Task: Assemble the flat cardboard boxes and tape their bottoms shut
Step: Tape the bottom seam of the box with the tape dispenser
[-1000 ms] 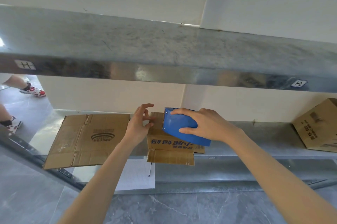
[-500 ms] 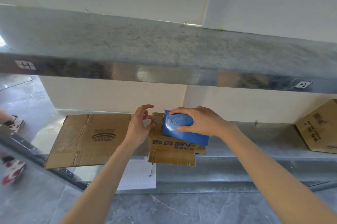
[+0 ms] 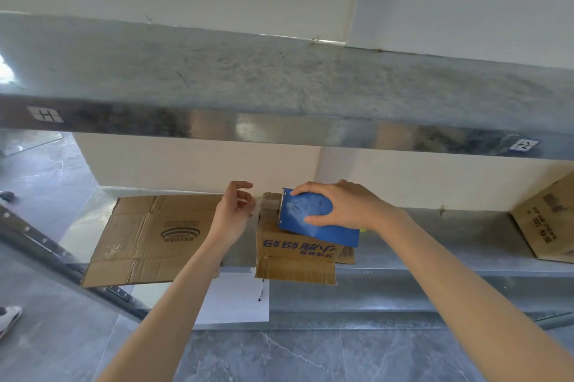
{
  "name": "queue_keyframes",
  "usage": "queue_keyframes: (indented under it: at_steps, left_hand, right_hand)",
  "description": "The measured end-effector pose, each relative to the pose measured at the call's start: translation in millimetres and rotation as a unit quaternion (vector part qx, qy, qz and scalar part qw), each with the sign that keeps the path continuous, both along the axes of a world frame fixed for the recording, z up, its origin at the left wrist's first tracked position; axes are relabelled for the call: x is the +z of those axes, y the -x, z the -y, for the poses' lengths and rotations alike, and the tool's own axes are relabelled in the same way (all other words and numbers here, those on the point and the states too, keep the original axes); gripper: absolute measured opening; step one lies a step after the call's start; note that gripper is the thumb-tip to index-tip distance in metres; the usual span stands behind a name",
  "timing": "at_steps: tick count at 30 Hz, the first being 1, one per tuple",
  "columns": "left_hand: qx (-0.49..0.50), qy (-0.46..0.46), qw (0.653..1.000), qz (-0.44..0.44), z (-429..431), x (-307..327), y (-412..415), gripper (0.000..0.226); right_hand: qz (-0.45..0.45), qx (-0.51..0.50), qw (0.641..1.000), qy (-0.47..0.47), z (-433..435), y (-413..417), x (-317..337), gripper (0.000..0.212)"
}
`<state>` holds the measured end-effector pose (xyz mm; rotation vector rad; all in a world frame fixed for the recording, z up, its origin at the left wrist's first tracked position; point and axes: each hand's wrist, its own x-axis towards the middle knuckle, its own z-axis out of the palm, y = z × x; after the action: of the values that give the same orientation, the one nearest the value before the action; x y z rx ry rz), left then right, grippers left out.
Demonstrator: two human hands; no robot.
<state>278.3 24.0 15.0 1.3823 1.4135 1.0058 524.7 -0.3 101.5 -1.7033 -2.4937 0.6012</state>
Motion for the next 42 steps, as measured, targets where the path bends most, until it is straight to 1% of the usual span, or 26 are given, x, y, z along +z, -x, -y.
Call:
queue_keyframes:
  at_steps: [3,13,27,32,34,37,39,42]
  left_hand:
    - [0.022,0.029,0.999,0.004,-4,-4,-4,0.025]
    - [0.041,0.036,0.998,-0.04,-5,-17,-10,0.025]
    - [0.031,0.049,0.998,-0.028,-6,-27,-12,0.027]
    - [0.024,0.019,0.998,-0.06,-3,-32,-16,0.02]
    - [0.029,0.007,0.997,-0.07,-2,-34,-16,0.02]
    - [0.026,0.024,0.995,-0.094,2,-42,-9,0.025]
    - [0.033,0.035,0.995,-0.092,8,-47,-3,0.028]
    - [0.06,-0.015,0.995,-0.077,10,-45,4,0.027]
  right_hand:
    - [-0.003,0.001,1.0,0.008,0,0,1,0.048]
    - [-0.002,0.001,1.0,0.027,-5,-1,0,0.046]
    - [-0.014,-0.009,0.999,0.035,-7,0,2,0.045]
    - [-0.013,-0.014,0.999,0.042,-6,1,1,0.045]
    - [-0.013,-0.015,0.999,0.046,-7,1,0,0.045]
    - [-0.015,-0.019,0.998,0.053,-6,1,-1,0.045]
    - [-0.014,-0.024,0.998,0.053,-6,1,-1,0.045]
    - [-0.013,-0.027,0.998,0.054,-6,2,-1,0.044]
